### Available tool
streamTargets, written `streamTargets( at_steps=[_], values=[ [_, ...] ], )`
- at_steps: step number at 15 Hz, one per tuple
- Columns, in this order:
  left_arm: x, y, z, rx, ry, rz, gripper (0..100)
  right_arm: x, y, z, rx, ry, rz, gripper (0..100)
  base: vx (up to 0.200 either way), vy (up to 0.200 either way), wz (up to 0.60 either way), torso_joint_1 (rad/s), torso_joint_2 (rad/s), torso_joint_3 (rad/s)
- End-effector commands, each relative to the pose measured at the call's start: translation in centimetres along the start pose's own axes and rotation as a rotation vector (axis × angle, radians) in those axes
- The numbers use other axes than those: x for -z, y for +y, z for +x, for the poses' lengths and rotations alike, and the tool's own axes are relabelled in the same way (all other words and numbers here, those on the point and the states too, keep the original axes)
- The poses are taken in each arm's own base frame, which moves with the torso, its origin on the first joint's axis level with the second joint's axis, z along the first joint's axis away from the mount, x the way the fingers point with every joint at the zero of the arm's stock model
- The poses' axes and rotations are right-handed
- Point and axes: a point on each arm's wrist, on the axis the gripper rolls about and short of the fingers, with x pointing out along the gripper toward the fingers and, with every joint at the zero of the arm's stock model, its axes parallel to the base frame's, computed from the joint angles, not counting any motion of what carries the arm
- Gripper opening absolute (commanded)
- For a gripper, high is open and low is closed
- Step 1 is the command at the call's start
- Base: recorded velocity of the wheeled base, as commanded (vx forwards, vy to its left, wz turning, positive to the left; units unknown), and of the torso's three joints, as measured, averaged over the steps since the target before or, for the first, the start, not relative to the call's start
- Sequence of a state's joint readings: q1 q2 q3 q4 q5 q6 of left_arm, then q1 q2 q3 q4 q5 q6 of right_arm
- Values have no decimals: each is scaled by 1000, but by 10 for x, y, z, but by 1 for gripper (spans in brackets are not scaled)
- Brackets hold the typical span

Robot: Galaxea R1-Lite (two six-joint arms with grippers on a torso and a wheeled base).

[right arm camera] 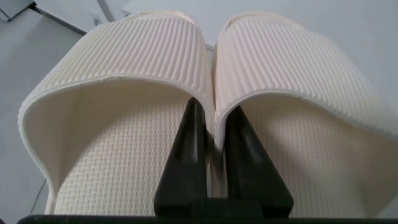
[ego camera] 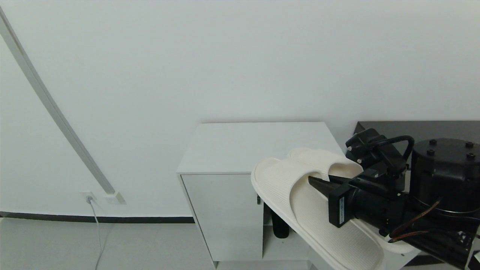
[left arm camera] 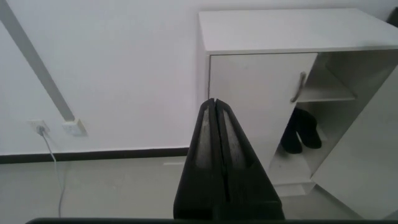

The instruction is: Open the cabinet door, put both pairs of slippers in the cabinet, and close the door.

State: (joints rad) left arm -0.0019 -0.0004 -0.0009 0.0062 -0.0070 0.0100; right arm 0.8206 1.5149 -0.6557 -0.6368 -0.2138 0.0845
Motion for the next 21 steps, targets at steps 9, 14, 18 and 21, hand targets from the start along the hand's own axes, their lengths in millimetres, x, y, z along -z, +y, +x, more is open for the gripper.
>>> streamTargets(
  at_steps=[9, 14, 18, 21],
  values=[
    [0, 0, 0, -1, 0, 1, 0, 13, -2, 1, 8, 45, -49, 0, 0, -89, 0, 1, 2, 0],
    [0, 0, 0, -1, 1, 1, 0, 13, -2, 0, 7, 46, -49, 0, 0, 0, 0, 0, 0, 0],
    [0, 0, 0, -1, 0, -1, 0, 15, -2, 0, 6, 51, -51, 0, 0, 0, 0, 0, 0, 0],
    [0, 0, 0, -1, 0, -1, 0, 16, -2, 0, 1, 54, -52, 0, 0, 0, 0, -72, 133, 81]
  ],
)
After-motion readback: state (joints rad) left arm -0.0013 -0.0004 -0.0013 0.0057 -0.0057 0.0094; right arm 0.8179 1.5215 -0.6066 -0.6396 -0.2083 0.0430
